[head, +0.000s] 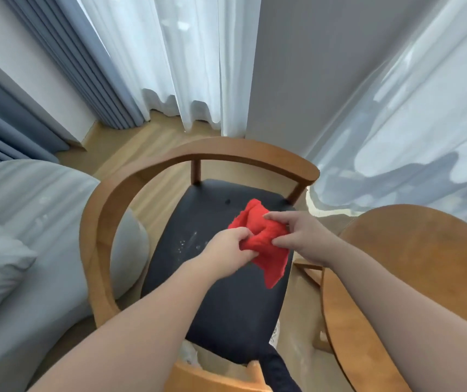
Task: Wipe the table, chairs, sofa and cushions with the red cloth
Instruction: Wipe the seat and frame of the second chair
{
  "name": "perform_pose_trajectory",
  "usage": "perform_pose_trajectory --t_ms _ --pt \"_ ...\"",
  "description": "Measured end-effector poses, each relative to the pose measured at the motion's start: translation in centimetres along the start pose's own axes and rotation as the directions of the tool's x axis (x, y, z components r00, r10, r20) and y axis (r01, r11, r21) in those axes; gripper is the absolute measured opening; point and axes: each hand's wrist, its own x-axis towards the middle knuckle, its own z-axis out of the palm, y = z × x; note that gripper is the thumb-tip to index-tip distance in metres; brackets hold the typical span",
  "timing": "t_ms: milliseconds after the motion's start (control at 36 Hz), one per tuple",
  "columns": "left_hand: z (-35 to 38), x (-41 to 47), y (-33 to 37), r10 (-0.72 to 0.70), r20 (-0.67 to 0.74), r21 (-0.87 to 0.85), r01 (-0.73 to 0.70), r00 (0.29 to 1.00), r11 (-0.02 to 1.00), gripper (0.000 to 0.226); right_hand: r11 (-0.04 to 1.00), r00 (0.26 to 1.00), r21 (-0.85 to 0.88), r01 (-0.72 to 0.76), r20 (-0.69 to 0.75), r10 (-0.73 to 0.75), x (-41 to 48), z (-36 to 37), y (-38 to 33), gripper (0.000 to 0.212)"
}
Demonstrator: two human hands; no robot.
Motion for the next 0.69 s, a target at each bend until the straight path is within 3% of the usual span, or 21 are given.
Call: perform_pose_trajectory --t_ms 56,111,167,222,333,445,528,639,695 --pt "1.0 1.2 -1.4 -0.012 0.010 0.055 0.012 1.000 0.998 0.011 0.969 0.998 -0.240 -0.064 0.001 0.066 1.1 0.4 1.9 0.049" --pt "2.1 2.3 -2.6 -0.022 0.025 0.094 0.020 0.999 0.995 0.015 0.866 0.994 -0.490 -0.097 -0.008 0.107 2.6 1.2 3.8 0.037" --pt "3.1 3.5 -3.6 -0.033 0.037 0.112 0.028 0.999 0.993 0.020 0.774 0.992 -0.622 -0.119 -0.045 0.117 4.3 1.9 5.8 0.026" --pt "3.8 4.8 -4.5 -0.043 0.052 0.107 0.037 0.998 0.994 0.022 0.741 0.989 -0.655 -0.146 -0.089 0.117 5.8 2.2 7.6 0.013" --pt "4.4 7.7 -5.7 0.015 0.023 0.145 -0.018 1.000 0.989 0.024 0.725 0.985 -0.667 -0.175 -0.125 0.123 8.3 1.4 10.2 0.011" --pt "3.8 11.5 -5.7 0.129 -0.109 0.194 -0.106 0.986 0.975 0.027 0.811 0.974 -0.575 -0.111 -0.225 -0.026 10.6 -1.1 10.8 0.017" --pt "3.6 14.1 -6.0 0.202 -0.195 0.197 -0.164 0.960 0.967 0.030 0.812 0.947 -0.582 -0.045 -0.283 -0.150 12.5 -2.4 11.7 0.023" --pt "5.0 15.7 -8.8 0.222 -0.175 0.264 -0.172 0.959 0.949 0.023 0.722 0.959 -0.691 -0.024 -0.220 -0.179 14.4 -1.5 15.2 0.021" --pt "6.0 15.8 -10.7 0.195 -0.150 0.323 -0.139 0.969 0.936 0.022 0.551 0.988 -0.834 -0.039 -0.115 -0.104 15.0 -0.3 17.6 0.025"
